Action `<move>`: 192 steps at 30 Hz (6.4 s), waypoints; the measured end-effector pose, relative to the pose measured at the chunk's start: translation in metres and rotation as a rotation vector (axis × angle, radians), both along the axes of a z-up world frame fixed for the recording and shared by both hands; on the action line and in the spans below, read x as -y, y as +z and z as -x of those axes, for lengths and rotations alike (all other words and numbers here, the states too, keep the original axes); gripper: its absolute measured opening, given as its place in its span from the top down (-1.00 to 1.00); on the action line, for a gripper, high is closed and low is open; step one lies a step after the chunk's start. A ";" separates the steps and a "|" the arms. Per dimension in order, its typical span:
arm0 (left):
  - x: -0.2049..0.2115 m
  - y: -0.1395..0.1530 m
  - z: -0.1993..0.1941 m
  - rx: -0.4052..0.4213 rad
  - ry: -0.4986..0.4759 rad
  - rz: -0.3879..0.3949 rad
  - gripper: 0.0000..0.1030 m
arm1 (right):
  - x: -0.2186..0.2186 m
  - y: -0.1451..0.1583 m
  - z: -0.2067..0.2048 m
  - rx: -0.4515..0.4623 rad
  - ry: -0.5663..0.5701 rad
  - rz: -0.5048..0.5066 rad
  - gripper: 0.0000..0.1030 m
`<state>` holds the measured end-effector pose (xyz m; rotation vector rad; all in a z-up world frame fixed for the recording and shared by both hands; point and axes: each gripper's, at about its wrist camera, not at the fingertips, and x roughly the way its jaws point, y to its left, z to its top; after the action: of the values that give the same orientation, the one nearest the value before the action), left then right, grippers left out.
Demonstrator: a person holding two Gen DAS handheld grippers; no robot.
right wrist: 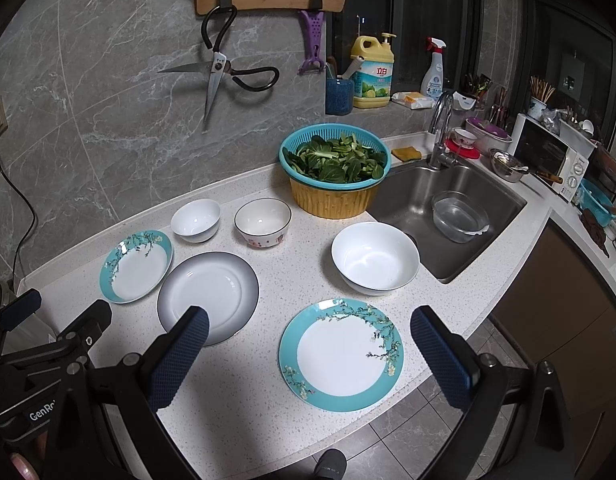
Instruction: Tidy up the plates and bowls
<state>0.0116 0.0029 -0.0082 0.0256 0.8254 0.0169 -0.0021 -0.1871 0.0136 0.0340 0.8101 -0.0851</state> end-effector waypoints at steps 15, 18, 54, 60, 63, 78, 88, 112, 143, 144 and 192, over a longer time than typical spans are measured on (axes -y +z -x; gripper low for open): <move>-0.001 -0.001 0.000 0.000 0.000 0.000 -1.00 | 0.000 -0.001 0.002 0.000 0.000 0.000 -1.00; -0.001 -0.002 0.001 -0.001 0.001 -0.002 -1.00 | 0.000 -0.001 0.002 -0.001 0.000 0.000 -1.00; -0.014 -0.024 -0.014 -0.047 -0.004 0.020 -1.00 | -0.006 -0.009 -0.007 -0.016 -0.006 -0.009 -1.00; -0.053 -0.077 -0.027 -0.175 0.045 0.099 -0.99 | -0.012 -0.043 -0.019 -0.068 0.022 -0.059 -1.00; -0.083 -0.114 -0.038 -0.272 0.088 0.221 -0.99 | -0.010 -0.045 -0.028 -0.086 0.074 -0.109 -1.00; -0.126 -0.254 -0.115 -0.463 0.363 0.462 -0.96 | 0.000 -0.145 -0.187 -0.319 0.446 -0.444 -0.82; -0.110 -0.277 -0.169 -0.452 0.367 0.395 -0.96 | 0.002 -0.224 -0.260 -0.563 0.472 -0.610 -0.72; -0.095 -0.302 -0.258 -0.461 0.137 0.570 -0.73 | -0.027 -0.261 -0.280 -0.645 0.574 -0.612 -0.36; -0.121 -0.298 -0.252 -0.500 0.161 0.464 0.62 | -0.017 -0.261 -0.283 -0.664 0.542 -0.447 0.60; -0.121 -0.298 -0.252 -0.500 0.163 0.466 0.62 | -0.017 -0.260 -0.283 -0.664 0.541 -0.445 0.60; -0.168 -0.287 -0.033 -0.476 0.148 0.440 0.61 | -0.067 -0.247 -0.112 -0.627 0.565 -0.338 0.56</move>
<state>0.0444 0.1706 -0.2949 -0.4618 1.2907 -0.0335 0.1095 -0.1201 -0.2332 0.0993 1.4245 0.6040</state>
